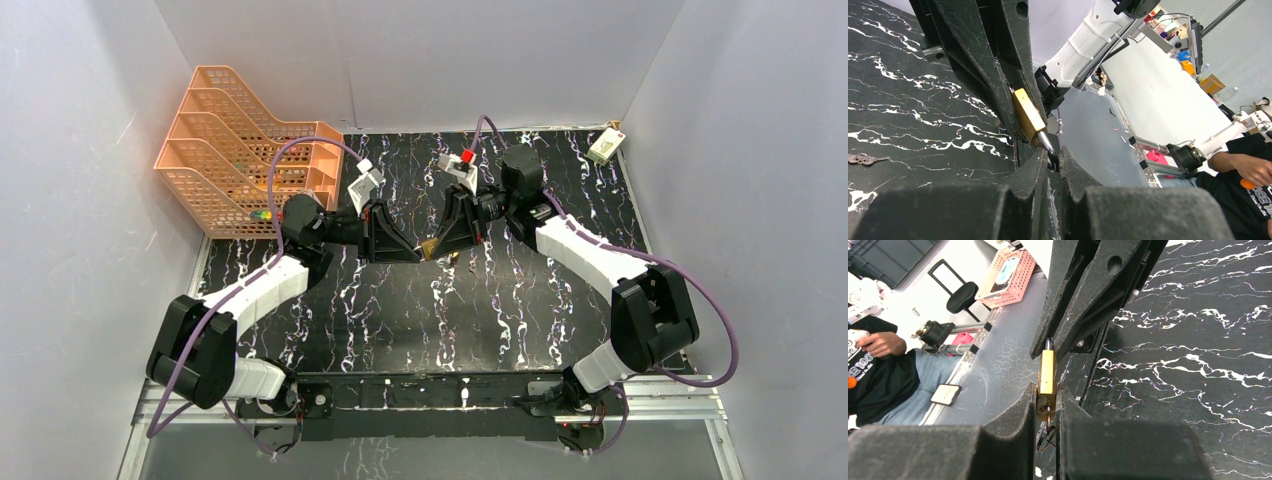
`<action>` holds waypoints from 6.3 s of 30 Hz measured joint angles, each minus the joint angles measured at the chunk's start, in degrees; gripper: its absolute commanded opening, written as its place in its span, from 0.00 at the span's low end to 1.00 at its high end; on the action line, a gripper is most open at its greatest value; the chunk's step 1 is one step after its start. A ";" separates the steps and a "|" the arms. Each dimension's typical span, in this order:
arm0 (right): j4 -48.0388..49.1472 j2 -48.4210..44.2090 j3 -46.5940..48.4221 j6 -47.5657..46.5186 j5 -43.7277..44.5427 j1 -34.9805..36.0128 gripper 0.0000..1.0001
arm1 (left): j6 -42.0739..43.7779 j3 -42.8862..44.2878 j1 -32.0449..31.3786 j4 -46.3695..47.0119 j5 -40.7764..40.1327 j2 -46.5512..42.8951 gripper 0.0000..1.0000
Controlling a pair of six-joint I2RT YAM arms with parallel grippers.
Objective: Lock with the key
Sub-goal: Lock the lock.
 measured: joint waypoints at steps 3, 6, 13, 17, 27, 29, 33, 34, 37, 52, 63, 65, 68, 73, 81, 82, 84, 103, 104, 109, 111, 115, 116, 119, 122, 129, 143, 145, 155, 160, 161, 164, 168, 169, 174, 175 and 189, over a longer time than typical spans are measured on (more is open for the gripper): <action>-0.04 -0.11 0.00 0.02 0.22 0.11 0.00 | 0.17 -0.22 0.00 -0.28 -0.31 -0.42 0.00; -0.31 -0.33 0.00 -0.02 0.59 0.11 0.00 | 0.50 -0.26 0.00 -0.55 -0.55 -0.52 0.00; -1.51 -0.52 0.00 -0.63 1.09 0.11 0.00 | 0.66 -0.26 0.00 -0.85 -0.57 -0.35 0.00; -2.45 -0.52 0.00 -1.46 1.40 0.11 0.00 | 0.83 -0.26 0.00 -0.85 -0.31 0.22 0.00; -5.01 -0.52 0.00 -3.32 3.65 0.11 0.00 | 1.27 -0.26 0.07 -1.55 0.07 1.77 0.00; -5.14 -0.52 0.00 -3.52 4.44 0.11 0.00 | 1.36 -0.26 0.07 -1.90 0.04 2.32 0.00; -5.16 -0.52 0.13 -4.26 8.00 0.11 0.00 | 1.86 -0.26 0.04 -2.73 -0.72 4.22 0.00; -5.16 -0.52 0.13 -4.28 8.50 0.11 0.00 | 2.01 -0.26 0.04 -3.04 -0.94 4.39 0.00; -5.16 -0.52 0.50 -4.31 10.14 0.13 0.00 | 2.91 -0.35 0.04 -3.78 -2.25 4.55 0.00; -4.81 -2.21 1.27 -3.72 12.13 1.09 0.00 | 4.85 -0.39 0.04 -7.78 -4.11 0.33 0.00; -4.04 -2.75 1.55 -3.17 13.11 1.51 0.00 | 7.54 -0.39 -0.07 -12.35 -6.47 -2.29 0.00; -4.24 -2.78 1.55 -3.19 13.40 1.51 0.00 | 7.78 -0.39 -0.07 -12.68 -6.69 -2.29 0.00; -4.57 -2.80 1.55 -3.21 13.79 1.51 0.00 | 8.07 -0.39 -0.07 -13.05 -6.93 -2.29 0.00; -5.51 -3.37 1.55 -3.41 15.13 1.51 0.00 | 8.96 -0.39 -0.07 -14.21 -7.96 -2.89 0.00; -8.26 -6.56 0.76 -6.08 21.14 2.51 0.00 | 16.37 -0.15 -0.68 -24.61 -14.32 -8.15 0.00; -8.48 -7.10 0.59 -6.38 21.97 2.78 0.00 | 17.40 -0.09 -0.87 -26.08 -15.39 -9.05 0.00; -8.44 -7.96 0.15 -6.80 23.34 3.19 0.00 | 19.12 0.09 -1.07 -28.44 -16.87 -10.51 0.00; -8.44 -11.67 -3.54 -9.29 30.58 4.55 0.00 | 22.34 1.14 -0.13 -35.19 -20.02 -12.35 0.00; -8.31 -11.82 -3.72 -9.35 30.91 4.68 0.00 | 22.32 1.14 0.00 -35.28 -19.98 -12.50 0.00; -7.21 -12.09 -4.57 -9.38 32.22 5.20 0.00 | 22.29 1.14 0.96 -36.26 -19.82 -13.16 0.00; -6.67 -12.13 -5.01 -9.38 32.68 5.40 0.00 | 22.27 1.14 1.44 -36.76 -19.47 -13.33 0.00; -6.21 -12.37 -5.57 -9.86 33.90 5.70 0.00 | 22.25 1.14 2.14 -37.18 -18.91 -13.40 0.00; -6.38 -12.44 -5.60 -10.27 34.25 5.73 0.01 | 22.23 1.16 2.36 -37.29 -18.73 -13.40 0.00; -6.69 -12.70 -5.60 -11.26 35.28 6.01 0.10 | 22.12 1.62 3.04 -37.75 -18.03 -13.40 0.00; -6.86 -13.20 -5.57 -12.41 36.00 6.19 0.30 | 22.10 2.08 3.58 -37.79 -17.33 -13.40 0.00; -10.47 -15.13 -6.75 -14.71 37.18 3.69 0.69 | 21.66 6.16 7.10 -38.60 -17.75 -13.27 0.00; 2.03 -15.96 -7.85 -7.37 28.81 -4.79 0.77 | 22.86 7.56 8.41 -41.03 -17.14 -12.28 0.00; 4.55 -14.43 -7.85 -5.64 27.56 -4.76 0.76 | 22.51 7.56 8.44 -40.72 -16.65 -11.67 0.00; 17.00 -6.25 -7.50 4.61 24.41 -4.79 0.67 | 20.76 7.45 8.44 -37.73 -15.04 -9.38 0.00; 21.77 -4.74 -6.25 7.80 23.37 -4.79 0.64 | 20.33 7.21 8.44 -37.20 -14.75 -8.76 0.00; 22.58 -4.42 -5.90 8.33 23.23 -4.79 0.63 | 20.31 7.21 8.44 -36.98 -14.64 -8.61 0.00; 24.94 -3.21 -5.09 9.75 22.80 -4.79 0.60 | 20.06 7.17 8.44 -36.48 -14.51 -8.28 0.00; 26.47 -1.38 -4.26 11.21 22.25 -4.79 0.58 | 19.74 7.15 8.44 -35.91 -14.21 -7.98 0.00; 26.62 -1.07 -4.13 11.54 22.08 -4.79 0.58 | 19.69 7.15 8.44 -35.87 -14.12 -7.87 0.00; 27.45 -0.07 -3.21 12.31 21.79 -4.76 0.54 | 19.52 7.15 8.44 -35.52 -13.94 -7.41 0.00; 27.61 -0.02 -3.06 12.35 21.75 -4.76 0.50 | 19.50 7.15 8.44 -35.47 -13.90 -7.41 0.00; 28.17 2.25 -0.61 13.33 21.03 -3.43 0.33 | 18.82 7.15 8.44 -34.23 -13.86 -6.12 0.00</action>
